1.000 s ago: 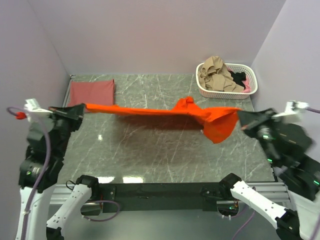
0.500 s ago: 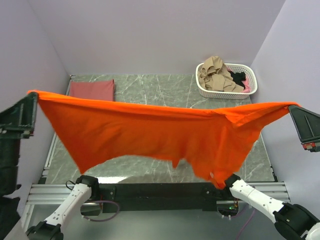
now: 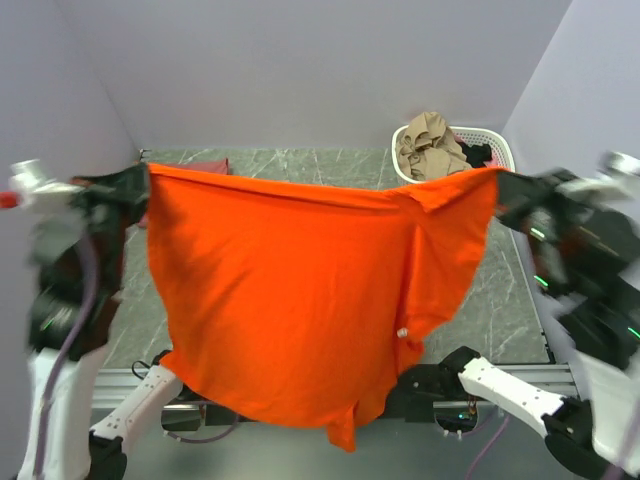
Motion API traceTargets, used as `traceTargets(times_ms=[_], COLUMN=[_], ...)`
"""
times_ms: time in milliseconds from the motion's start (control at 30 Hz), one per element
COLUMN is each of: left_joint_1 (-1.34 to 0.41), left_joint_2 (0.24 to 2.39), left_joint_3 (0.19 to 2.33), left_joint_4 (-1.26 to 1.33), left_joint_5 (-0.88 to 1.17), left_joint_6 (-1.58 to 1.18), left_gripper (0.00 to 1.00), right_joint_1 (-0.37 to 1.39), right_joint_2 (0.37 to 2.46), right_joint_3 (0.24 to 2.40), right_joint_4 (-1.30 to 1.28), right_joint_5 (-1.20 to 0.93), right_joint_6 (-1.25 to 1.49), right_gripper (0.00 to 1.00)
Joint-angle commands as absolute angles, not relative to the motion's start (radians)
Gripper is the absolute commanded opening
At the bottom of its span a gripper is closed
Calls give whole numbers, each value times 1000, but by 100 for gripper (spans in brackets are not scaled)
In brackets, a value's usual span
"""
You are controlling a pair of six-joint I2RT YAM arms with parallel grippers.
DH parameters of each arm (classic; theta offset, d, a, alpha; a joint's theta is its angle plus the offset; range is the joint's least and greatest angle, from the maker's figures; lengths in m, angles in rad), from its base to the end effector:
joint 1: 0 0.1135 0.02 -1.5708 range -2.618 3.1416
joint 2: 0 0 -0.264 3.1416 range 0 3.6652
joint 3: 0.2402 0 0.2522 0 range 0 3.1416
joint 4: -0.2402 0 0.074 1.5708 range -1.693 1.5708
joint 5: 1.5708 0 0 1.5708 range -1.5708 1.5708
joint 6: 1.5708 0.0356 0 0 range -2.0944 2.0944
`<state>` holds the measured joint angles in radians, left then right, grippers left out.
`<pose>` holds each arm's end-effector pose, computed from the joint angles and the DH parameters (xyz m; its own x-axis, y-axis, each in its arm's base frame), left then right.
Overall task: Fold and stack the t-shirts
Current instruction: Flatten the tshirt out
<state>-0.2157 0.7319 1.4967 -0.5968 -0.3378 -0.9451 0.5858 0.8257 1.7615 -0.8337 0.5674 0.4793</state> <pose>0.0659 -0.0024 0.5208 0.1907 -0.8247 -0.5325 0.0637 0.5517 -0.8316 0.0451 0.0070 0.5509 0.0658 0.5104 -0.8574 -0.0576 0.8598 0.5074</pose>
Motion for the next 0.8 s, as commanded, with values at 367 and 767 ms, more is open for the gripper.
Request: traceTargets(times_ms=[367, 767], left_joint_1=[-181, -169], left_joint_2=[1486, 1757], left_joint_3=[1138, 1339], left_joint_4=[-117, -155], left_joint_5=[-617, -600], left_joint_6=[-916, -890], left_gripper=[1, 1], right_joint_1=[206, 195], right_joint_2=[1466, 1700], right_joint_3=[1362, 1479], right_joint_4=[-325, -290], right_joint_5=[209, 135], right_joint_6=[482, 436], right_gripper=[0, 0])
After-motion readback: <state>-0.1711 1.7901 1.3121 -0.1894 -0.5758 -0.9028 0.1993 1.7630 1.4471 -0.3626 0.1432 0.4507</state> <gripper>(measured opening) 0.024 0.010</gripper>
